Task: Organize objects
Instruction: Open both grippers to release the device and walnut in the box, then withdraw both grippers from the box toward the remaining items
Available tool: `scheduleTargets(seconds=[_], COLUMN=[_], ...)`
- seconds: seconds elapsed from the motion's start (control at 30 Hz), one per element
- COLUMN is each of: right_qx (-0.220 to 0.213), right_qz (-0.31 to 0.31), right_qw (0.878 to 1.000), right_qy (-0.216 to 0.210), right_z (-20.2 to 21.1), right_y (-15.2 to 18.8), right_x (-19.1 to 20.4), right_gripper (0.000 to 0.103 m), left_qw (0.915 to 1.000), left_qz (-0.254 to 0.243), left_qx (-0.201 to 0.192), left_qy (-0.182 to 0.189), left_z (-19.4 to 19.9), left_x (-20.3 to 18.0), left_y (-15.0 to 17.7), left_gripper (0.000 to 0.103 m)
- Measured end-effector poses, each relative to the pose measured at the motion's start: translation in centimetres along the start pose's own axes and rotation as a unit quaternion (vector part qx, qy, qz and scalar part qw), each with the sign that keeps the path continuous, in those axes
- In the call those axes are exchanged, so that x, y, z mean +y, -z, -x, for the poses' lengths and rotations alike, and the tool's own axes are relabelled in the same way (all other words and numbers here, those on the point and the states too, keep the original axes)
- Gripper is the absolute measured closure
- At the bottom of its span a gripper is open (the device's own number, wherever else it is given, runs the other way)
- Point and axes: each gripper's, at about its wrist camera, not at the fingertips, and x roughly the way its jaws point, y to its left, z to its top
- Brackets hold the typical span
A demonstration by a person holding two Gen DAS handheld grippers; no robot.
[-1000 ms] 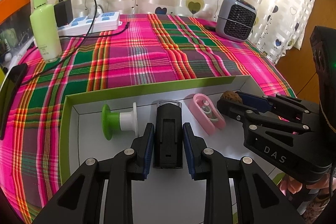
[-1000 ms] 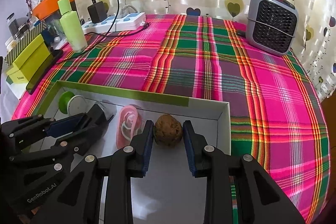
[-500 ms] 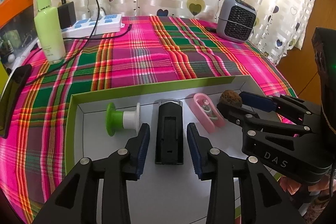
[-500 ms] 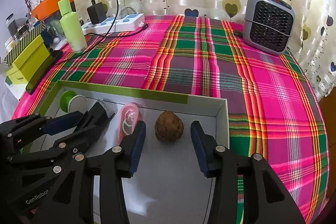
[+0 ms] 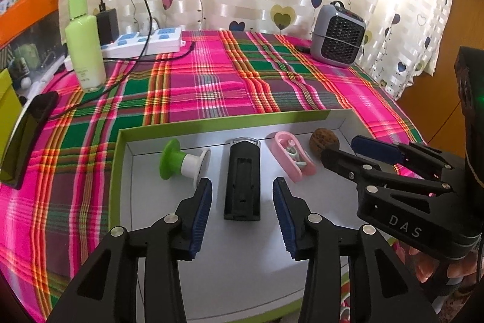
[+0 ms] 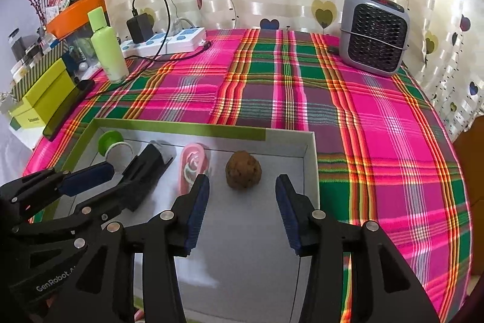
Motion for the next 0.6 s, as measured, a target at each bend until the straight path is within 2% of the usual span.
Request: scheduleTargets(seconds=[0.3,0.6], right_qx=[-0.017,-0.038], right_qz=[-0.014,-0.015], right_qw=[1.000,0.999], right_qy=[-0.001,-0.004], right_z=[2.2,5.0], right_y=[1.4,2.9], right_x=[0.3,1.1], right_gripper=[0.056,0.056], left_qw=[0.9996,0.9993], left_qz=[-0.003,0.001], left_qx=[-0.026,-0.033], left_qy=[-0.008,-0.015], left_z=[2.9,4.9], left_x=[-0.5,-0.6], left_y=[1.1,2.9], left_gripper=[0.062,0.062])
